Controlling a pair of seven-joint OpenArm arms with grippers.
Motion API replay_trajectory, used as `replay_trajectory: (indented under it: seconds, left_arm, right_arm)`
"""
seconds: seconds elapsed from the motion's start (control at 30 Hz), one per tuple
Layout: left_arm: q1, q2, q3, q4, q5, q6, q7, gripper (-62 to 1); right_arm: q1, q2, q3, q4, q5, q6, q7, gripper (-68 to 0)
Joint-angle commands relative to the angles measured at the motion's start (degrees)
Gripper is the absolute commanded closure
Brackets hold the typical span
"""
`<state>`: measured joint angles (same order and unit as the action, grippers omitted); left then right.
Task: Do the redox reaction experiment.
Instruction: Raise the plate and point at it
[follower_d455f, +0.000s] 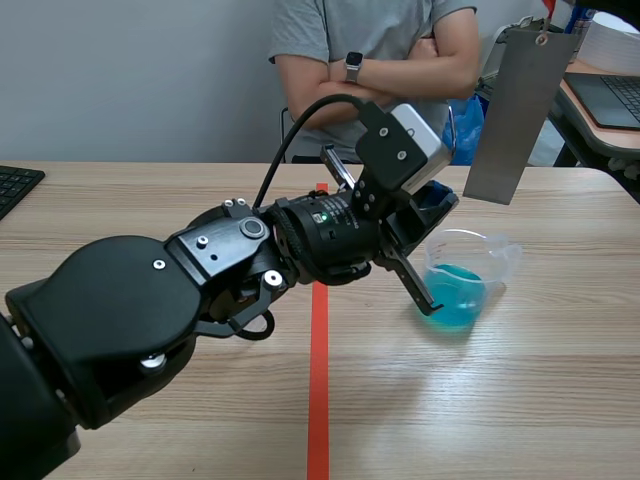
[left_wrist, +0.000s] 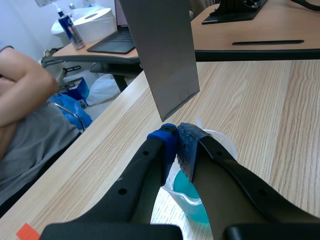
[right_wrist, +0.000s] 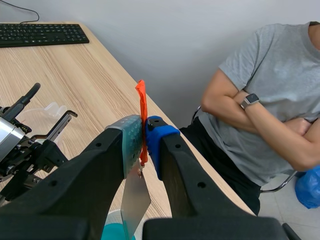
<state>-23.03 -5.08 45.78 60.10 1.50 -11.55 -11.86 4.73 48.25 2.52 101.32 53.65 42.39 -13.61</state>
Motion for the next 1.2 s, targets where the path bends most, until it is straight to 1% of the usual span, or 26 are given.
replay_trajectory:
  seconds: [0.0,0.7,0.93,1.03,1.17]
  left_arm:
    - [-1.1,0.8,0.0,1.4,-0.3,0.3,-0.8,-1.8]
    - [-0.8,0.2,-0.2,1.5,-0.3,0.3,-1.1,-1.8]
    - [1.0,-2.5,-1.3,2.2,-0.3,0.3,-3.5,-1.8]
    - [2.8,-4.6,-2.6,5.2,-0.2,0.3,-3.6,-1.8]
    - [5.9,-8.0,-4.4,10.9,-0.2,0.3,-3.5,-1.8]
  right_arm:
    - [0.7,0.6,0.8,0.2,1.0,0.3,0.9,-0.6]
    - [0.7,0.6,0.8,0.2,1.0,0.3,0.8,-0.6]
    - [0.7,0.6,0.8,0.2,1.0,0.3,0.8,-0.6]
    - [0.7,0.6,0.8,0.2,1.0,0.3,0.8,-0.6]
    - [0.7,0.6,0.8,0.2,1.0,0.3,0.8,-0.6]
